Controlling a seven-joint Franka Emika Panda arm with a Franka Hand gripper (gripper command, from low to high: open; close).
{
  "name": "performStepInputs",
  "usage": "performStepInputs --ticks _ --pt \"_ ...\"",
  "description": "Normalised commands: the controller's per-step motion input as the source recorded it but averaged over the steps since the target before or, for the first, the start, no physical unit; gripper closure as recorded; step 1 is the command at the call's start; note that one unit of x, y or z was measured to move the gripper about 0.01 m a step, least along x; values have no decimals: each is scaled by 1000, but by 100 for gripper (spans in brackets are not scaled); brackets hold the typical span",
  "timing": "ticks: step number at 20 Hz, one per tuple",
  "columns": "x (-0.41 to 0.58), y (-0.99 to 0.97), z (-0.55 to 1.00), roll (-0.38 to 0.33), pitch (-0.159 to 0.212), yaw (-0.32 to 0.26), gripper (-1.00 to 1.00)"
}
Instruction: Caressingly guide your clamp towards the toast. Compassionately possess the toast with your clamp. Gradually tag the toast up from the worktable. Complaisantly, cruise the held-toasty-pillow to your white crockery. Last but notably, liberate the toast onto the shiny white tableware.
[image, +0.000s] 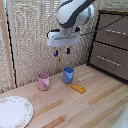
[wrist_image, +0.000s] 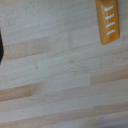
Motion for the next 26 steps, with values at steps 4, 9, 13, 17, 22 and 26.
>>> performStepInputs --ticks 4,9,13,17,22,26 --pt "-311 -254 -351 0 -7 116 -100" --pt "-350 -293 -365 0 8 125 -100" --pt "-186 -388 -344 0 0 149 -100" --pt "-72 -481 -318 0 0 153 -100" --pt "-49 -566 -313 0 0 121 -100" --pt "-108 -473 -303 0 14 59 -100"
